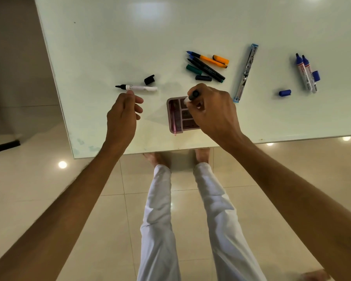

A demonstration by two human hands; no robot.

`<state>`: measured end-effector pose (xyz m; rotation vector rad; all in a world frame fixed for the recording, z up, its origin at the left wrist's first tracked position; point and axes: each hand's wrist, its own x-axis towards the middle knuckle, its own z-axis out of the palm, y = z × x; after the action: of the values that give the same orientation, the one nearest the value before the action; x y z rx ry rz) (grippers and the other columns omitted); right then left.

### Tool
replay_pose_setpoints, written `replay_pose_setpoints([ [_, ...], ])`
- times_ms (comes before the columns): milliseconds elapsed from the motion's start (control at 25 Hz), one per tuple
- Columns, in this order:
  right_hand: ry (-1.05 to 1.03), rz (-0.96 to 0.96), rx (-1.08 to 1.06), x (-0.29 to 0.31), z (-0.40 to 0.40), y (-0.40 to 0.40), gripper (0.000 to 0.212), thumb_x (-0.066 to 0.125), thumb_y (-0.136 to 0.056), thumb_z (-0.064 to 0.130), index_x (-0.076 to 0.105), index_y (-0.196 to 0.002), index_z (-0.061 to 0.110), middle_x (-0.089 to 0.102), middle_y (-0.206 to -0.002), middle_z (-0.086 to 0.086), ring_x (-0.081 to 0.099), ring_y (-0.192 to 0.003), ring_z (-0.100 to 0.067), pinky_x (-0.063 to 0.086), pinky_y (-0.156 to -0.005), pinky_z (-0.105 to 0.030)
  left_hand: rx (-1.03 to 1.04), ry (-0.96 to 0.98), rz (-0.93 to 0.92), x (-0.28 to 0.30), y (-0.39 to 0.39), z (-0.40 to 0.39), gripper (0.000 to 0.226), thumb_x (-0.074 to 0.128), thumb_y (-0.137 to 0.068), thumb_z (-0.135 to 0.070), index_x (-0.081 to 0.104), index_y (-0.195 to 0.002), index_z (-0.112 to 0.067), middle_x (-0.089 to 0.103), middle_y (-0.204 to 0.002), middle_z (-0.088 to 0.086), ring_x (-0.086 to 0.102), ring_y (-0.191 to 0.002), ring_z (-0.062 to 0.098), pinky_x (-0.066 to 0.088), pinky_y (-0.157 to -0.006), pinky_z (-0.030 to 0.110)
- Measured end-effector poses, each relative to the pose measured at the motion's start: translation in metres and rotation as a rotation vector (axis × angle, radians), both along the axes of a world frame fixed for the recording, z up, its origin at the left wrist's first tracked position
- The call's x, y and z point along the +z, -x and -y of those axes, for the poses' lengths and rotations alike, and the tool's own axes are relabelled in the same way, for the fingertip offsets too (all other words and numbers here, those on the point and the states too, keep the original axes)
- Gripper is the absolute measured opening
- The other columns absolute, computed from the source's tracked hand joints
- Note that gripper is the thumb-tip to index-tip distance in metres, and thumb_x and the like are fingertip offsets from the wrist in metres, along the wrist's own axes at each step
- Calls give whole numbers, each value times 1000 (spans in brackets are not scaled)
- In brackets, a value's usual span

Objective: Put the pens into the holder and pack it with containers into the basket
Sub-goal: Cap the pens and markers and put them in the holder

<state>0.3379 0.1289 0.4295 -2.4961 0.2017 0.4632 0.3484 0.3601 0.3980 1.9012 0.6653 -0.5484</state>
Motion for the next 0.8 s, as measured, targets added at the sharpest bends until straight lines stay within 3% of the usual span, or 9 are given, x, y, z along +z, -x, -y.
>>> replay_pose_setpoints([
  [200,-7,61,-7,3,-3,-2,33,60,-98,12,60,-129,24,74,-112,2,70,-96,-16,63,-77,-39,102,6,-74,-7,14,-7,43,39,-113,-44,70,-103,-16,69,-85,-5,62,-75,11,47,-67,18],
  [360,-30,150,-36,11,-5,-8,31,65,-94,9,64,-122,20,71,-113,2,68,-89,-13,63,-73,-35,161,27,-97,-9,27,-19,42,40,-114,-41,70,-105,-13,69,-87,-2,62,-75,12,47,-61,12],
  [480,-33,211,79,11,-26,-24,28,65,-91,11,68,-117,19,69,-111,3,65,-92,-12,60,-75,-35,185,35,-114,-10,29,-31,42,41,-113,-42,71,-104,-13,69,-85,-3,62,-73,12,48,-62,14],
  [680,95,-7,422,-13,-82,-62,31,63,-96,28,64,-126,21,63,-118,1,65,-93,-21,49,-70,-33,217,48,-145,-11,16,-49,42,40,-113,-45,71,-104,-17,70,-85,-5,63,-72,11,48,-70,25],
  [800,246,-73,512,-40,-115,-79,31,60,-95,18,61,-126,16,60,-119,-4,64,-95,-28,41,-68,-34,203,51,-148,-15,9,-58,40,40,-113,-44,69,-103,-19,71,-84,-6,65,-72,10,49,-70,25],
])
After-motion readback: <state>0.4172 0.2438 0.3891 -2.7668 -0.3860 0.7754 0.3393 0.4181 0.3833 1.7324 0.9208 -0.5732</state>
